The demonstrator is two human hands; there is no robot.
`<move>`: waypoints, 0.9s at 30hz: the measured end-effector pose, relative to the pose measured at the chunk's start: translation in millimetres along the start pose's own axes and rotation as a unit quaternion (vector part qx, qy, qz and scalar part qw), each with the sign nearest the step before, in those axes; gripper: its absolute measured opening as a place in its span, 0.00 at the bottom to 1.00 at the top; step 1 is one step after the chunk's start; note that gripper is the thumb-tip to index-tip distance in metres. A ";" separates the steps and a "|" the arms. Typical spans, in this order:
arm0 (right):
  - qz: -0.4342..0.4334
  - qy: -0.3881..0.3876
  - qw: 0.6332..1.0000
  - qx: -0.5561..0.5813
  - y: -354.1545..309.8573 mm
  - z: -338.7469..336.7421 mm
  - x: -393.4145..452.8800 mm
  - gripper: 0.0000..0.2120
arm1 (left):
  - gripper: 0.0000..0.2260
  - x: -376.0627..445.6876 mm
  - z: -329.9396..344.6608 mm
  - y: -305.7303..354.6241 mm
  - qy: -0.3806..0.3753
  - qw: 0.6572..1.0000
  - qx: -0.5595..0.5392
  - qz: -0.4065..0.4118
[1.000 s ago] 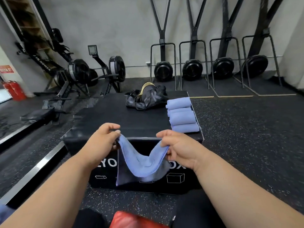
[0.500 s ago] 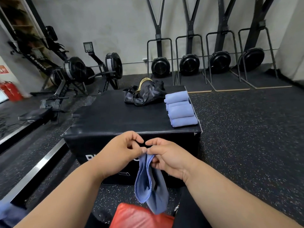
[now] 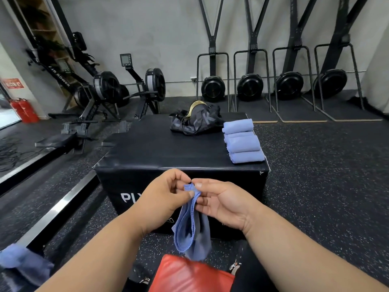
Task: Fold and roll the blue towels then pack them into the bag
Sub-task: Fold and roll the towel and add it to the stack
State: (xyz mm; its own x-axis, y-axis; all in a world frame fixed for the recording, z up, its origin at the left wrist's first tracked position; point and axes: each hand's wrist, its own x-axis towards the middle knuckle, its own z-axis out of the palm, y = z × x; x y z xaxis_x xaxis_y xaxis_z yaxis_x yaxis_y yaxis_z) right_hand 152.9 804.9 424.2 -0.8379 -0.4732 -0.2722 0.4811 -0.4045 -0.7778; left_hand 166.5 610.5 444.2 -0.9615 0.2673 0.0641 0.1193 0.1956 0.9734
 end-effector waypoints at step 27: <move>-0.061 -0.019 0.994 -0.083 4.4 19.0 9.8 0.23 | 0.13 -9.3 -24.8 1.7 0.057 0.989 0.123 0.067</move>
State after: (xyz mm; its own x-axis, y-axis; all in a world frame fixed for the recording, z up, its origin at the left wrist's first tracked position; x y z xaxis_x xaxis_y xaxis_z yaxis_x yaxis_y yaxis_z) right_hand 151.7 783.6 428.9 -0.8754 -0.4594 -0.1501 0.3239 -0.3271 -0.8878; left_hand 169.4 585.0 450.7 -0.9529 0.2014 0.2266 0.2905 0.3923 0.8728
